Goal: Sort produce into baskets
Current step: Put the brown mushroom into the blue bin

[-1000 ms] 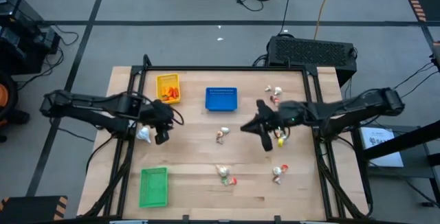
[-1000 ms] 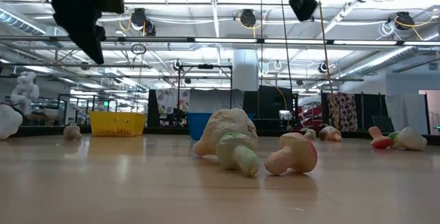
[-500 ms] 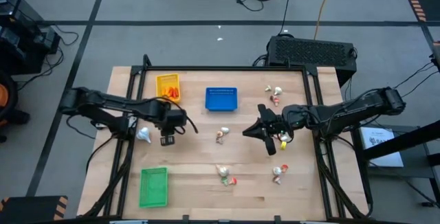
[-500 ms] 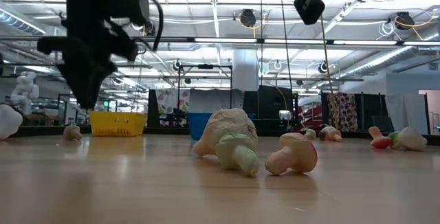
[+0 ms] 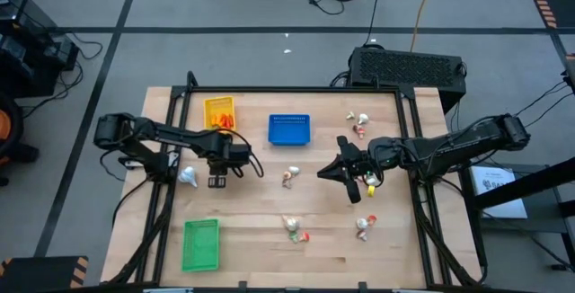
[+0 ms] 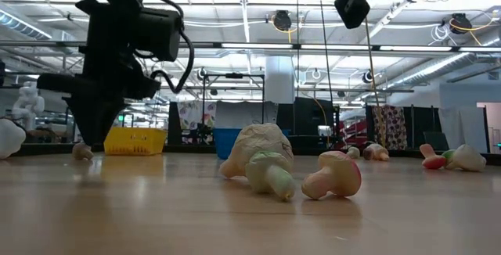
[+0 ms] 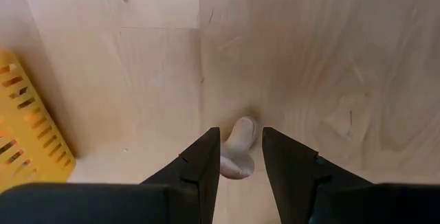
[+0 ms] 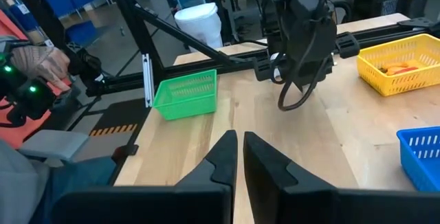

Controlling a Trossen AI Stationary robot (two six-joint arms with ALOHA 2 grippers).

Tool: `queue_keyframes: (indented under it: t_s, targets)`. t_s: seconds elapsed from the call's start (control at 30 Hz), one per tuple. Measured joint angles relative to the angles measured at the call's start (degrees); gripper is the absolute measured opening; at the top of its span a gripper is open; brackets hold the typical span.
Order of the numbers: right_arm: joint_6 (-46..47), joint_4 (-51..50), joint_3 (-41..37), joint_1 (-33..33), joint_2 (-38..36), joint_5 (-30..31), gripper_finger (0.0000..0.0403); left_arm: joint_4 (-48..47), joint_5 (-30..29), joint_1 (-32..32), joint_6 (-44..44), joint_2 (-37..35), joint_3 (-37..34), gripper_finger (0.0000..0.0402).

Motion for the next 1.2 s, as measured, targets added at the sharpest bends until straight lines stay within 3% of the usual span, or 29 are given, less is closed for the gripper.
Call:
queue_keyframes:
  t_s: [0.77, 1.03, 1.2]
  targets:
    - [-0.01, -0.33, 0.0, 0.0, 0.02, 0.0, 0.0018, 2.4, 1.68, 0.09, 0.01, 0.86, -2.24, 0.0118]
    - [-0.01, -0.33, 0.0, 0.0, 0.04, 0.0, 0.0018, 1.87, 1.97, 0.02, 0.42, 8.74, -1.68, 0.0118]
    - [-0.37, -0.33, 0.0, 0.0, 0.04, 0.02, 0.0018, 1.75, 1.96, 0.02, 0.48, 9.67, -1.38, 0.0118]
